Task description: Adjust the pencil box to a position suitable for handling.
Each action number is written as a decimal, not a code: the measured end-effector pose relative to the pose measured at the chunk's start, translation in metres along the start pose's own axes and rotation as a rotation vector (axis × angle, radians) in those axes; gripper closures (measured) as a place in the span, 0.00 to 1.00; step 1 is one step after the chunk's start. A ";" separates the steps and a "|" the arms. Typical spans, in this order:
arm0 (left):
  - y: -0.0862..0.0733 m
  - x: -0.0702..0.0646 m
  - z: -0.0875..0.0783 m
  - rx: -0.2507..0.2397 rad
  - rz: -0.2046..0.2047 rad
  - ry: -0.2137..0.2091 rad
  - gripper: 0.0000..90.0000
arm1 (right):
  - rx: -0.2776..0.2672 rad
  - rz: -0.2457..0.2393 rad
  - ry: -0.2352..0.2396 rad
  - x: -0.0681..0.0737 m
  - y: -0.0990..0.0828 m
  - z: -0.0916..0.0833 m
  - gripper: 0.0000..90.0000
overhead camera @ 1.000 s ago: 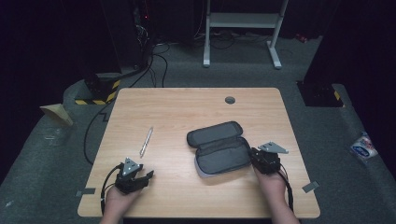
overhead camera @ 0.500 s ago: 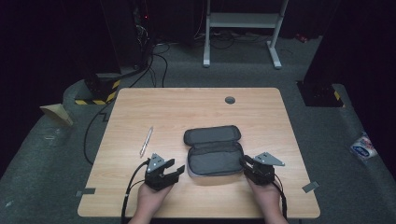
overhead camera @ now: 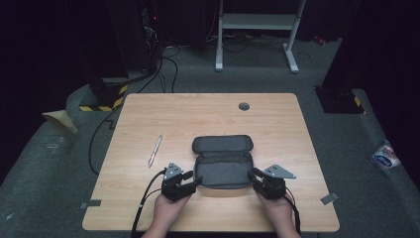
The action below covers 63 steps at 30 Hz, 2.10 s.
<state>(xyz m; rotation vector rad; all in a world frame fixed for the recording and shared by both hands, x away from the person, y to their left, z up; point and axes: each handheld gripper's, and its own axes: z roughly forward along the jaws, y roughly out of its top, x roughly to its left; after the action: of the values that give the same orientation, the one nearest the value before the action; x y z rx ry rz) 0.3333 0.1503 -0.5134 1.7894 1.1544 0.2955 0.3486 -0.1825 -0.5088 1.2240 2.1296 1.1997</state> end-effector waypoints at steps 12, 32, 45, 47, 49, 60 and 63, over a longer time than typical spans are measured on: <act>-0.002 0.016 -0.012 -0.024 -0.003 0.036 0.63 | -0.014 -0.030 0.045 0.012 0.006 0.014 0.69; -0.004 0.019 -0.018 -0.048 -0.008 0.039 0.67 | -0.026 -0.022 0.070 0.016 0.010 0.015 0.70; -0.001 0.024 -0.032 -0.084 0.024 0.078 0.63 | -0.118 -0.026 0.055 0.018 0.023 -0.007 0.67; 0.001 0.025 -0.036 -0.078 0.044 0.092 0.62 | -0.127 -0.018 0.048 0.014 0.022 -0.010 0.68; 0.002 0.027 -0.040 -0.085 0.048 0.104 0.61 | -0.131 -0.014 0.038 0.010 0.019 -0.011 0.68; 0.014 0.029 -0.048 -0.039 0.142 0.179 0.60 | -0.096 -0.032 -0.047 -0.009 0.001 -0.018 0.68; 0.017 0.033 -0.048 -0.025 0.150 0.200 0.60 | -0.096 -0.049 -0.078 -0.014 -0.003 -0.020 0.68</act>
<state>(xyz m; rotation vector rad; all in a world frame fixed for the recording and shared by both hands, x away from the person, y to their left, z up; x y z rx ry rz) 0.3305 0.2030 -0.4843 1.8602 1.1498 0.5865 0.3411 -0.2043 -0.5015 1.1511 2.0105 1.1985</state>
